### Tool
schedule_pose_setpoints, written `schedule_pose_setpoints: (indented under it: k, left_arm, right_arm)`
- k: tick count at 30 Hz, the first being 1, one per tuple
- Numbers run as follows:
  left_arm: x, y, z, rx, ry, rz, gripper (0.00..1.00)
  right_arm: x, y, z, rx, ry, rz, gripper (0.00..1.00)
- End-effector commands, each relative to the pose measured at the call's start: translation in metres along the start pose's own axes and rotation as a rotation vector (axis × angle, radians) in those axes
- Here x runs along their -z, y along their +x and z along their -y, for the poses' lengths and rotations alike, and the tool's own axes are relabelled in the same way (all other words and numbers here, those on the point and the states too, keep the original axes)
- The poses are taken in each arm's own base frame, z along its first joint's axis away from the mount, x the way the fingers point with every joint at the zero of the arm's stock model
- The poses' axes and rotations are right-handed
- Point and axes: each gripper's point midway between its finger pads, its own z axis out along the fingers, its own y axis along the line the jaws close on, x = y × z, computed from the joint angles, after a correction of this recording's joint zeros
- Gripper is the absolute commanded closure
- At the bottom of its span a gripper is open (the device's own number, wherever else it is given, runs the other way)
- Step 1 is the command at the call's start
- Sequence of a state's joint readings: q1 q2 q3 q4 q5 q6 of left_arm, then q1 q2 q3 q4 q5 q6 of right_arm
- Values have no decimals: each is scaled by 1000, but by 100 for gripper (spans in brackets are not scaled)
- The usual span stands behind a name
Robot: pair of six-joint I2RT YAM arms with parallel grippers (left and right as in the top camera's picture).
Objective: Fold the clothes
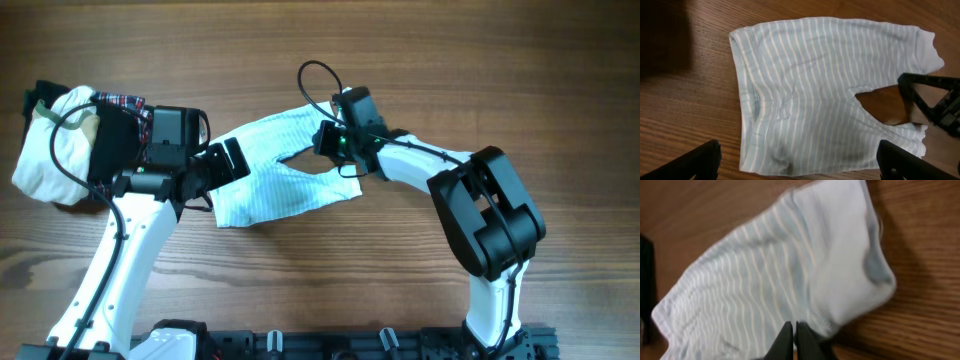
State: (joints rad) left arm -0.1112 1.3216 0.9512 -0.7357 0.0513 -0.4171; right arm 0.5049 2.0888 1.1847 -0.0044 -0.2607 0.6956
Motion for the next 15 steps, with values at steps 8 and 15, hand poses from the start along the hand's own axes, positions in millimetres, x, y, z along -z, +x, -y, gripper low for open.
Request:
schedule_pose_setpoints:
  k: [8, 15]
  left_arm:
    - [5, -4, 7, 3, 25, 14, 0]
    - [5, -3, 8, 3, 31, 11, 0]
  right_arm:
    - [39, -22, 118, -104, 489, 15, 96]
    - [67, -9, 166, -119, 649, -74, 96]
